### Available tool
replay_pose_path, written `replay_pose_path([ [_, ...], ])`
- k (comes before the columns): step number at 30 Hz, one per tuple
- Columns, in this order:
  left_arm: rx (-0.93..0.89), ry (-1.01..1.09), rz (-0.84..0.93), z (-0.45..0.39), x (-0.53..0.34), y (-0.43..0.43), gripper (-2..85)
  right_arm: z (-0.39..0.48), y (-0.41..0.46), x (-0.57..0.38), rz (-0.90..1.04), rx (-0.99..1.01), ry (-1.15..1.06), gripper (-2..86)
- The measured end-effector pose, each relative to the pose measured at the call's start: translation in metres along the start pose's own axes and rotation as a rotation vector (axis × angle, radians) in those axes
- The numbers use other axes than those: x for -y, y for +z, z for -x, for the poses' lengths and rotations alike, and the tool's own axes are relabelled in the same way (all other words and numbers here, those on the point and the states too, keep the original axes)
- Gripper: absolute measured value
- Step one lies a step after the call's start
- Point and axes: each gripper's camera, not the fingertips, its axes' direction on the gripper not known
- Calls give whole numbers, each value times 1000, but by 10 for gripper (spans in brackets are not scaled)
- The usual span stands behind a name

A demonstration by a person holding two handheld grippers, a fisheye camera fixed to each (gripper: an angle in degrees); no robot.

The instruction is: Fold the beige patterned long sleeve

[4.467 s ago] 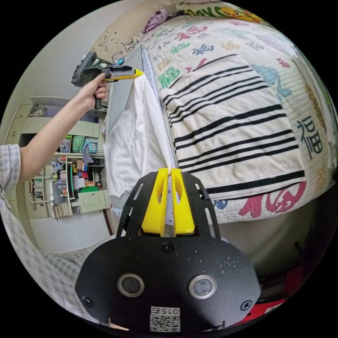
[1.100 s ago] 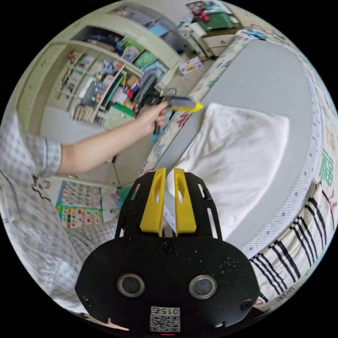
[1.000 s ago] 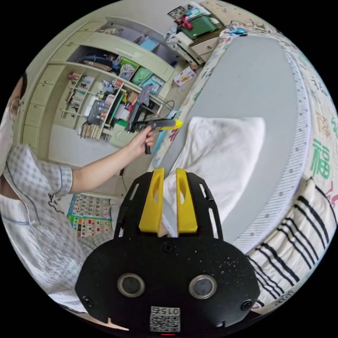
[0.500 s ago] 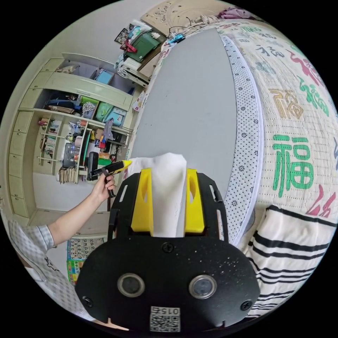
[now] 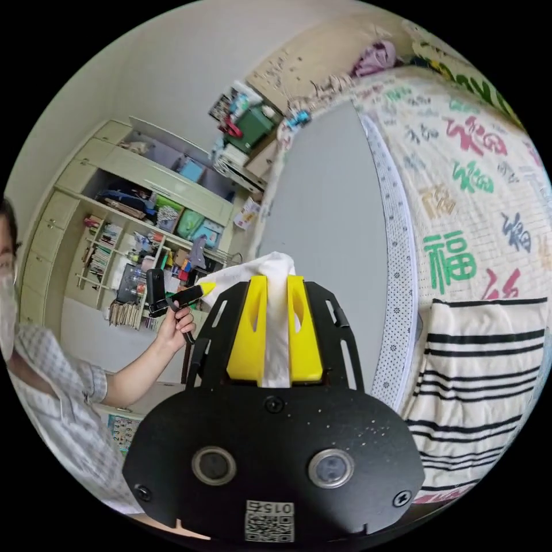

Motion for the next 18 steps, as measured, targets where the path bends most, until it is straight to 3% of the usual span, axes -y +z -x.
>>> replay_pose_path([
  [4, -52, 213, -84, -97, -10, -19, 32, 115, -73, -36, -155, -29, -87, 62],
  [9, -86, 342, -74, -177, -10, 15, 29, 256, -145, -80, -272, -307, -164, 61],
  [18, -384, 490, 16, -304, 4, 170, 30, 352, -309, -163, -506, -475, -75, 59],
])
